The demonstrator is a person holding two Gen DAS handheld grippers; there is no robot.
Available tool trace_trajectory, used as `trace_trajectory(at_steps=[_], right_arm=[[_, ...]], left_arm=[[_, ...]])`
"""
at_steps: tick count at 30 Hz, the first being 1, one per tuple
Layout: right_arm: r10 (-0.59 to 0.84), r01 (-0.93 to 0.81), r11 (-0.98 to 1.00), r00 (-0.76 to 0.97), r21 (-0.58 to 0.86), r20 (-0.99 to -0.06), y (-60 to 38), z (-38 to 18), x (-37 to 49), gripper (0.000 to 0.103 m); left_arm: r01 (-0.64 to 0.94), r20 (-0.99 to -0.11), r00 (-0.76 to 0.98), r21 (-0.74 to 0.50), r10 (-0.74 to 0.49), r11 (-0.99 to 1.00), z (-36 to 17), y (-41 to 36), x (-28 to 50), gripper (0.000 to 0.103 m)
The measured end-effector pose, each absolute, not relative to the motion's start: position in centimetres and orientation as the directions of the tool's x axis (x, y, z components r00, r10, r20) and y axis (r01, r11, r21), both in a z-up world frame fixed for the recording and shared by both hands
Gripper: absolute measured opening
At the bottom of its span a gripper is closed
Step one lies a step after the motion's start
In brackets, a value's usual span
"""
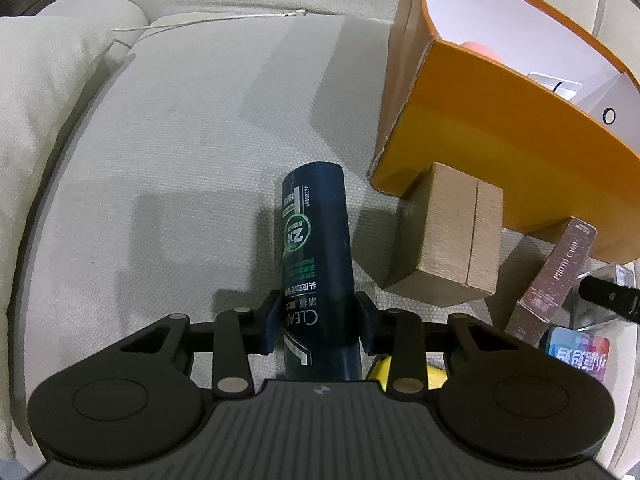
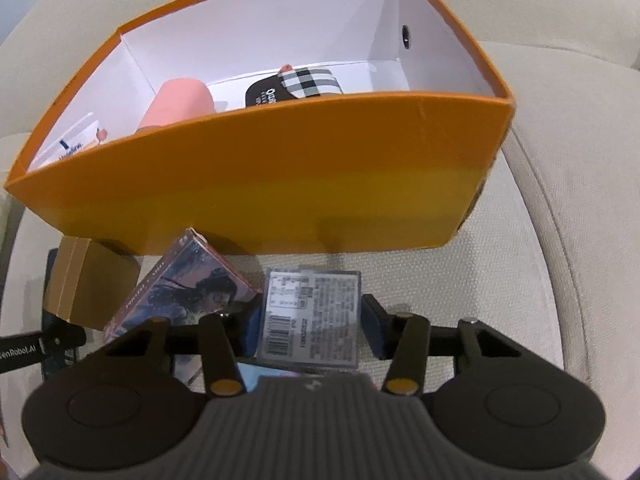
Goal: Organize rigid objects
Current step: 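Grasp the dark blue CLEAR bottle with the left gripper while the right gripper grasps the clear plastic box, then lift the blue bottle and clear box and carry them toward the orange box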
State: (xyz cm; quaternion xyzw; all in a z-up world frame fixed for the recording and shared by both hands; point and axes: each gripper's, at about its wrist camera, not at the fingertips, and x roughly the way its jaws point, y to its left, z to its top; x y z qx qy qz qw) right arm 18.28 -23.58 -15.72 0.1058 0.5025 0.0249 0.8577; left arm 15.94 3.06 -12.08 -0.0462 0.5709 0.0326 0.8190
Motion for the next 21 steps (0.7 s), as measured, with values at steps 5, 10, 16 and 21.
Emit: trace_trajectory(at_steps=[5, 10, 16, 21], right_arm=[[0.184, 0.059, 0.967, 0.509, 0.248, -0.841, -24.4, -14.9, 17.7, 0.051], [0.21, 0.071, 0.957, 0.505, 0.283, -0.837, -25.4, -14.6, 17.2, 0.051], [0.216, 0.094, 0.947, 0.52, 0.307, -0.827, -26.7, -13.8, 16.3, 0.051], [0.214, 0.105, 0.944, 0.526, 0.312, -0.823, -27.1, -13.4, 15.7, 0.051]], left_arm=[[-0.103, -0.933, 0.36, -0.047, -0.007, 0.994, -11.5, 3.1, 15.7, 0.043], [-0.104, -0.931, 0.364, -0.052, -0.01, 0.993, -11.1, 3.4, 15.4, 0.042], [-0.107, -0.927, 0.374, -0.058, -0.014, 0.993, -10.5, 3.8, 15.2, 0.042], [-0.114, -0.924, 0.382, -0.065, -0.017, 0.991, -10.1, 4.1, 14.9, 0.042]])
